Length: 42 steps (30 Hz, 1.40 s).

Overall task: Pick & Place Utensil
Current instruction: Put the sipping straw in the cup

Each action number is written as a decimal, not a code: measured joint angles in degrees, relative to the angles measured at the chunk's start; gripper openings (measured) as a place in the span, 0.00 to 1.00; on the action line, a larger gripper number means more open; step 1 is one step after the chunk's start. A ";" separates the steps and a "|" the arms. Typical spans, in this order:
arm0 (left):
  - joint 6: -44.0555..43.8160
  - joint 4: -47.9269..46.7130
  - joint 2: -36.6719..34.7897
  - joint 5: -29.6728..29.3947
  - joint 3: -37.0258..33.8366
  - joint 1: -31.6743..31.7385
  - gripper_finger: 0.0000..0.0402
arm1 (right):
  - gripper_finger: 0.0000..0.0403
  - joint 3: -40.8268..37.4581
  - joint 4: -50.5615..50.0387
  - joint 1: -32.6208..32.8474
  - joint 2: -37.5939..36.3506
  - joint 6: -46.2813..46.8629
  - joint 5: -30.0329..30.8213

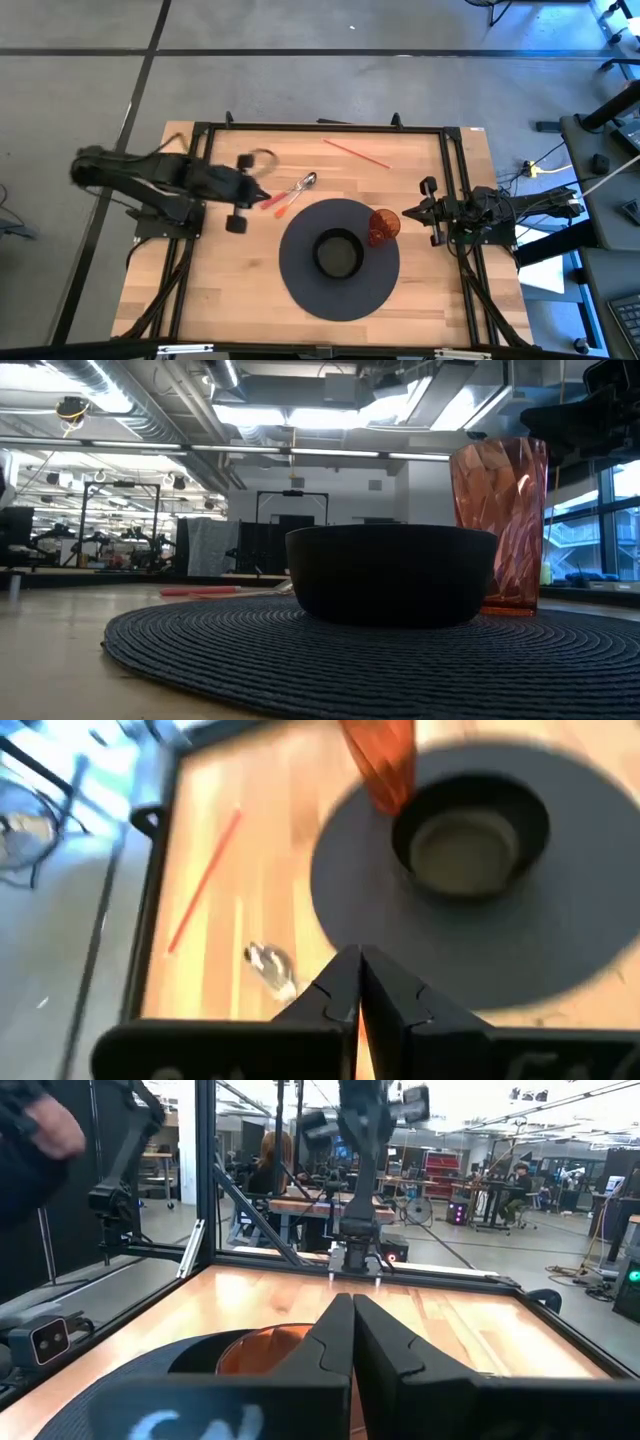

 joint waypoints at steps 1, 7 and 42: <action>0.78 5.67 -4.43 1.45 -6.01 1.49 0.00 | 0.01 0.00 0.00 0.00 0.00 -0.01 0.01; 8.89 40.90 -26.92 3.24 -34.83 6.84 0.01 | 0.01 0.00 0.00 0.00 0.02 -0.01 0.03; 1.35 60.79 -55.57 9.61 -63.63 15.46 0.01 | 0.01 0.00 -1.60 0.00 0.02 -2.99 3.58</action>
